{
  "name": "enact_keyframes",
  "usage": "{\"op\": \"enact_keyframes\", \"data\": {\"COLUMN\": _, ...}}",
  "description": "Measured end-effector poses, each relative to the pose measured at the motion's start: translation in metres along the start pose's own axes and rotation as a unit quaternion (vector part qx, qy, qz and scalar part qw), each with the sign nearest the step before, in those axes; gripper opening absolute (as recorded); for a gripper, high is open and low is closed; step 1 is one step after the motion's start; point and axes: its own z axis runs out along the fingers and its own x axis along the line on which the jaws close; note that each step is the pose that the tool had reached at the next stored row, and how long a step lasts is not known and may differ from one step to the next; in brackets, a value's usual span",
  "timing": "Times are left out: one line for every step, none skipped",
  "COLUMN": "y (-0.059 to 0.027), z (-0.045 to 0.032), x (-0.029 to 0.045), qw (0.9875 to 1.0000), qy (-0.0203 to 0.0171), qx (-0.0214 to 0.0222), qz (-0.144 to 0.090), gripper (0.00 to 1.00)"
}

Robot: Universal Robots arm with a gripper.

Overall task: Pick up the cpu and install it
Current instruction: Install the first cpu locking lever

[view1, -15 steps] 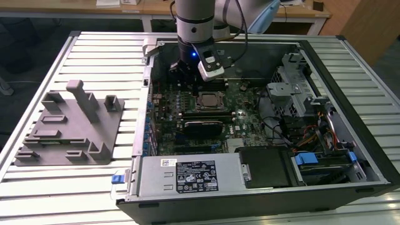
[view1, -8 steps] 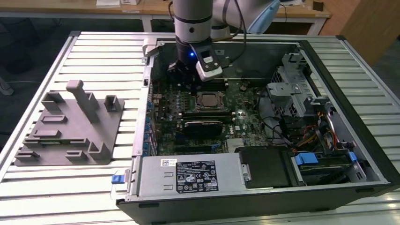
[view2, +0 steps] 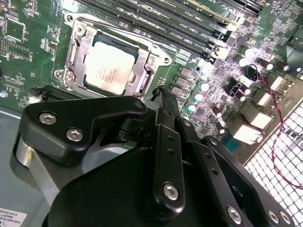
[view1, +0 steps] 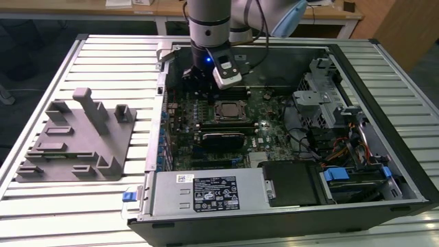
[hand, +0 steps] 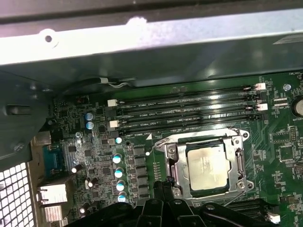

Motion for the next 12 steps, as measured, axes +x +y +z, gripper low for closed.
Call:
{"op": "enact_keyframes", "data": {"y": -0.0001, "z": 0.0, "x": 0.0004, "qw": 1.0, "qy": 0.0, "qx": 0.0, "qz": 0.0, "gripper": 0.11}}
{"op": "enact_keyframes", "data": {"y": -0.0002, "z": 0.0, "x": 0.001, "qw": 1.0, "qy": 0.0, "qx": -0.0001, "qz": 0.0, "gripper": 0.11}}
{"op": "enact_keyframes", "data": {"y": -0.0003, "z": -0.0001, "x": 0.0019, "qw": 1.0, "qy": 0.0, "qx": -0.0003, "qz": 0.0, "gripper": 0.11}}
{"op": "enact_keyframes", "data": {"y": -0.0004, "z": -0.0001, "x": 0.0029, "qw": 1.0, "qy": 0.0, "qx": -0.0005, "qz": 0.0, "gripper": 0.11}}
{"op": "enact_keyframes", "data": {"y": -0.0006, "z": -0.0001, "x": 0.004, "qw": 1.0, "qy": 0.0, "qx": -0.0008, "qz": 0.0, "gripper": 0.11}}
{"op": "enact_keyframes", "data": {"y": -0.0007, "z": -0.0002, "x": 0.005, "qw": 1.0, "qy": 0.0001, "qx": -0.0011, "qz": 0.0, "gripper": 0.11}}
{"op": "enact_keyframes", "data": {"y": -0.0008, "z": -0.0002, "x": 0.0057, "qw": 1.0, "qy": 0.0002, "qx": -0.0018, "qz": 0.0, "gripper": 0.11}}
{"op": "enact_keyframes", "data": {"y": -0.0009, "z": -0.0002, "x": 0.0062, "qw": 1.0, "qy": 0.0003, "qx": -0.0026, "qz": 0.0, "gripper": 0.11}}
{"op": "enact_keyframes", "data": {"y": -0.001, "z": -0.0003, "x": 0.0065, "qw": 1.0, "qy": 0.0005, "qx": -0.0038, "qz": 0.0, "gripper": 0.11}}
{"op": "enact_keyframes", "data": {"y": -0.001, "z": -0.0005, "x": 0.0067, "qw": 1.0, "qy": 0.0007, "qx": -0.0051, "qz": 0.0, "gripper": 0.11}}
{"op": "enact_keyframes", "data": {"y": -0.001, "z": -0.0012, "x": 0.0067, "qw": 1.0, "qy": 0.0009, "qx": -0.007, "qz": 0.0, "gripper": 0.11}}
{"op": "enact_keyframes", "data": {"y": -0.001, "z": -0.0021, "x": 0.0067, "qw": 1.0, "qy": 0.0011, "qx": -0.0093, "qz": 0.0, "gripper": 0.11}}
